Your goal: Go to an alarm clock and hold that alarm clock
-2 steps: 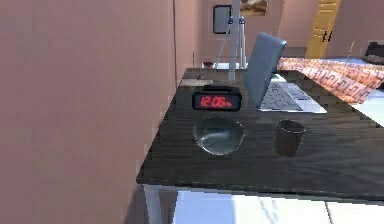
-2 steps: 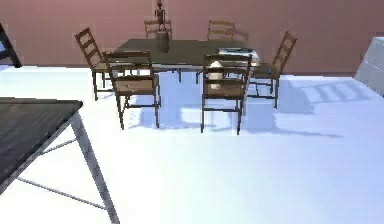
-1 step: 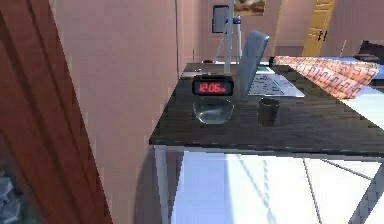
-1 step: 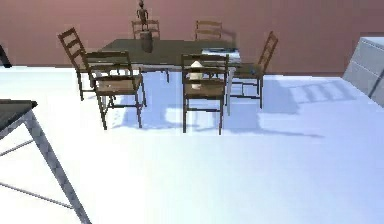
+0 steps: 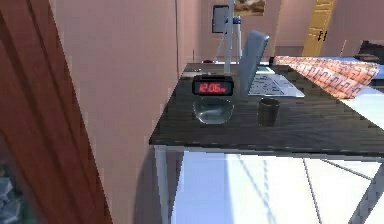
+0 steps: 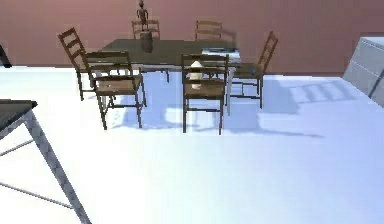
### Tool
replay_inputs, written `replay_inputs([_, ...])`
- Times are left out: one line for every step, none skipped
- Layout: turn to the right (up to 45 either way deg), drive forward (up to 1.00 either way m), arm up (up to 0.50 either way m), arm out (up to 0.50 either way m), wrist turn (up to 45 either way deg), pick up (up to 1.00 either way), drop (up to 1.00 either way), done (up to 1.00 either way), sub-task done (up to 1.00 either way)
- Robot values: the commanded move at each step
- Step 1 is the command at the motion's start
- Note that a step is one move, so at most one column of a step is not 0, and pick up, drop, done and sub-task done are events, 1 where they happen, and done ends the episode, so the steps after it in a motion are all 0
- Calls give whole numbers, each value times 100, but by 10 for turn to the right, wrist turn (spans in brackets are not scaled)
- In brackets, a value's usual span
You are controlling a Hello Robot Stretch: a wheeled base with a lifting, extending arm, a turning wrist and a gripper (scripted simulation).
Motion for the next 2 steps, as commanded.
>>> replay_inputs([-300, 0, 0, 0, 0, 0, 0, 0, 0])
replay_inputs([450, 0, 0, 0, 0, 0, 0, 0, 0])
